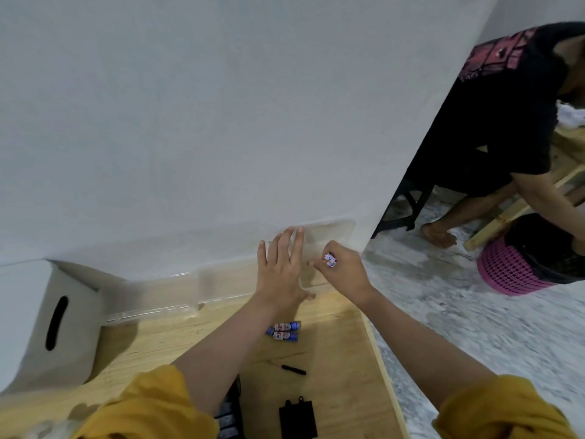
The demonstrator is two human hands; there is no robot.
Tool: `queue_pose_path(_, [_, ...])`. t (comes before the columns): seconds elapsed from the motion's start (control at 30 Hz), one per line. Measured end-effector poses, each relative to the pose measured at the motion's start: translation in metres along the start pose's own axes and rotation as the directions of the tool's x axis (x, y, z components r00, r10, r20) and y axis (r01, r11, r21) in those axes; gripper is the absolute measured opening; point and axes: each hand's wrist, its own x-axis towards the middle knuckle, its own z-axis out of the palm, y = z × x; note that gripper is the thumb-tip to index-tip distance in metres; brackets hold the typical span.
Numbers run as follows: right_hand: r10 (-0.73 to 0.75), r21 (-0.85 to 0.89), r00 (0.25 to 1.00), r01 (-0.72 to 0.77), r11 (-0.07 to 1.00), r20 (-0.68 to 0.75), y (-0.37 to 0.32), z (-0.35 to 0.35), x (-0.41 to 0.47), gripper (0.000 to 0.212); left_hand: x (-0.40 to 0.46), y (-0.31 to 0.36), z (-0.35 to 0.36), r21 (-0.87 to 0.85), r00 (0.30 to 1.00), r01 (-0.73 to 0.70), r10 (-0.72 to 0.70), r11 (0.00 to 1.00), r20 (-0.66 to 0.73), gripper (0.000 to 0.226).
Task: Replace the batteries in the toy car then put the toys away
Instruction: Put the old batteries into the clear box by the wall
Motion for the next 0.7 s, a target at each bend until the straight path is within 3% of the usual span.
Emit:
queue_pose_path(0.2, [0.061, -0.163, 0.986, -0.035, 0.986, 0.156, 0.004, 0.009, 0.012, 0.019, 0.002, -0.003, 0.002, 0.022, 1.000, 0.000, 0.000, 1.000, -0.009, 0.152])
queue_pose_path(0.47, [0.033, -0.111, 0.984, -0.014, 0.994, 0.175, 0.002, 0.006, 0.011, 0.012, 0.002, -0.004, 0.001, 0.017, 1.000, -0.010, 0.010, 1.000, -0.027, 0.151])
queue_pose_path(0.57, [-0.066, -0.049, 0.994, 0.071, 0.996, 0.091, 0.002, 0.001, 0.006, 0.012, 0.002, -0.005, 0.004, -0.003, 1.000, -0.010, 0.009, 1.000, -0.029, 0.149])
queue_pose_path(0.63, [-0.151, -0.062, 0.987, 0.148, 0.987, -0.061, 0.000, -0.005, -0.001, 0.008, 0.002, -0.006, 0.005, -0.016, 0.999, -0.005, 0.005, 1.000, -0.031, 0.150])
queue_pose_path(0.7, [-0.288, -0.146, 0.919, 0.256, 0.956, -0.271, -0.001, -0.015, -0.007, 0.005, 0.002, -0.005, 0.007, -0.028, 0.999, -0.006, 0.005, 1.000, -0.047, 0.150])
